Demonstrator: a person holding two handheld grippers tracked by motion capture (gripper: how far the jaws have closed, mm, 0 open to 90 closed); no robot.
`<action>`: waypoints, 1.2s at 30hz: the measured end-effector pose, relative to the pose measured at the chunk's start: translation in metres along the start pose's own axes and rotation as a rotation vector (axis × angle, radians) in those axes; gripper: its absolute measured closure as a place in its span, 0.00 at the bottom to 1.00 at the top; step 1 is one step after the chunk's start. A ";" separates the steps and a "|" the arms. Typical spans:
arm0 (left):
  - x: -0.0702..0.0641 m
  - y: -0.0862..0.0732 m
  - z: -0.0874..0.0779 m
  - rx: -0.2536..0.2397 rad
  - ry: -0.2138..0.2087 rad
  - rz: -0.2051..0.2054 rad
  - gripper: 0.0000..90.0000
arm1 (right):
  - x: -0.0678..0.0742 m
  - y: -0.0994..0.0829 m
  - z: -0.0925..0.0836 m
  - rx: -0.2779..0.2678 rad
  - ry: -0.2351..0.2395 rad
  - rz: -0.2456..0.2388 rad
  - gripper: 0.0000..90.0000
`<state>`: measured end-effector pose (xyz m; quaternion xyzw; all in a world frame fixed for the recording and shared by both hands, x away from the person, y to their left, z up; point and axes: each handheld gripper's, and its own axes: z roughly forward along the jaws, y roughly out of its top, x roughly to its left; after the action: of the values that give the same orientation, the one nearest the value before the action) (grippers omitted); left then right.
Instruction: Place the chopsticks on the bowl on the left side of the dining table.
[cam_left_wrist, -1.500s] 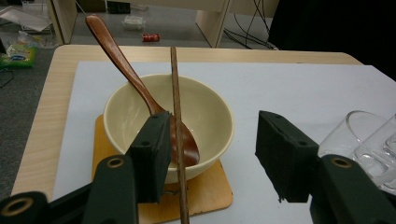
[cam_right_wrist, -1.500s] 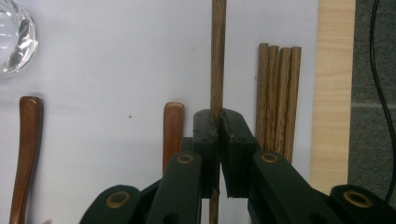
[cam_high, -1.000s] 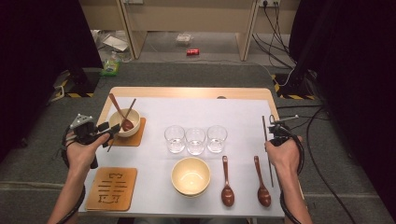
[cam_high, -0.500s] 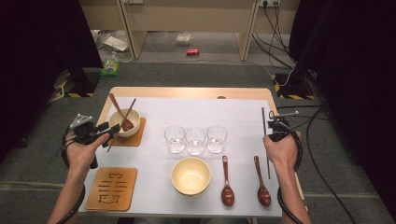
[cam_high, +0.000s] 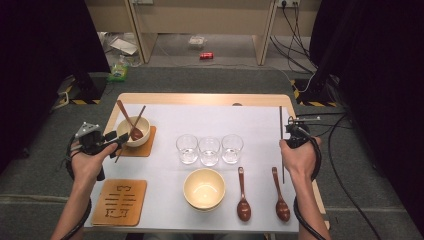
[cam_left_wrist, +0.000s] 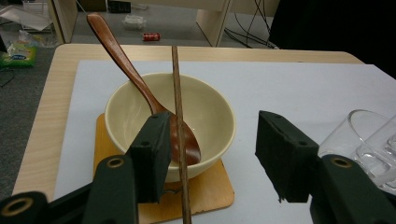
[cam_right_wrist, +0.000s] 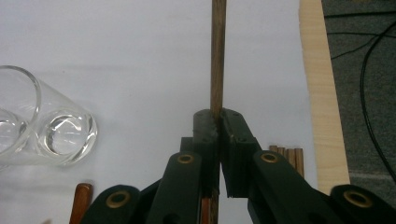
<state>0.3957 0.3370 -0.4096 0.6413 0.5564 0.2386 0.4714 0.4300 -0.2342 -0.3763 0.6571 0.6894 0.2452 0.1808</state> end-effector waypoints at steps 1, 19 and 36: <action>0.000 0.000 0.000 0.000 0.000 0.000 0.50 | 0.000 0.001 0.000 -0.007 0.003 0.001 0.95; 0.000 -0.001 0.000 0.000 0.000 0.001 0.50 | 0.009 0.009 0.002 -0.199 0.001 -0.026 0.95; 0.001 -0.001 -0.001 0.000 0.004 0.001 0.50 | 0.017 0.016 0.007 -0.302 0.028 -0.066 0.95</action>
<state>0.3951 0.3377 -0.4102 0.6412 0.5569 0.2402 0.4702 0.4453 -0.2169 -0.3716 0.5959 0.6684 0.3493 0.2759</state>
